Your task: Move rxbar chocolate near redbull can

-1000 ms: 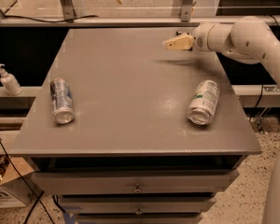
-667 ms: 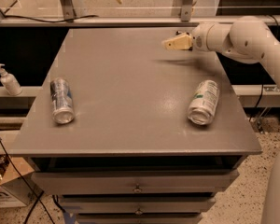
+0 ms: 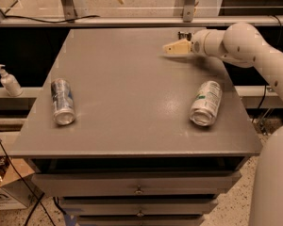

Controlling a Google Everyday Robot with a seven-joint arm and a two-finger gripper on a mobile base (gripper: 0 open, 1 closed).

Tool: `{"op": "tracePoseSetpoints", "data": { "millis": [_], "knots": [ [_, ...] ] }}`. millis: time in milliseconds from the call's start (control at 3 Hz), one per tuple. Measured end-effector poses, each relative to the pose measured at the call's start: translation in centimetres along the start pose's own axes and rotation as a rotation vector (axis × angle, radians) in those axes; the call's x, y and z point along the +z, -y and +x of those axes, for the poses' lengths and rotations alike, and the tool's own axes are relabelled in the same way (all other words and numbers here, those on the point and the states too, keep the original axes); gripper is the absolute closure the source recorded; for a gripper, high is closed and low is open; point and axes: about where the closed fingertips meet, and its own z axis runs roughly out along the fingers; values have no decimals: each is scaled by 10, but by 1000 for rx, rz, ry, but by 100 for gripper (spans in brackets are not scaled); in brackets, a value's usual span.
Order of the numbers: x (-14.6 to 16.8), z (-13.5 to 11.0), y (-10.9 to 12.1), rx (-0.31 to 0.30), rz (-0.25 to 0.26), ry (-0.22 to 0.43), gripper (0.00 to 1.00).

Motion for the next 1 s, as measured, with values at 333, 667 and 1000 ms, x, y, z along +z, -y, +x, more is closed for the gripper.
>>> {"op": "tracePoseSetpoints", "data": {
  "millis": [333,667,1000],
  "knots": [
    [8,10,4,22,28,-22,0],
    [11,14,7,55,45,-30,16],
    [13,13,6,78,51,-20,40]
  ]
}}
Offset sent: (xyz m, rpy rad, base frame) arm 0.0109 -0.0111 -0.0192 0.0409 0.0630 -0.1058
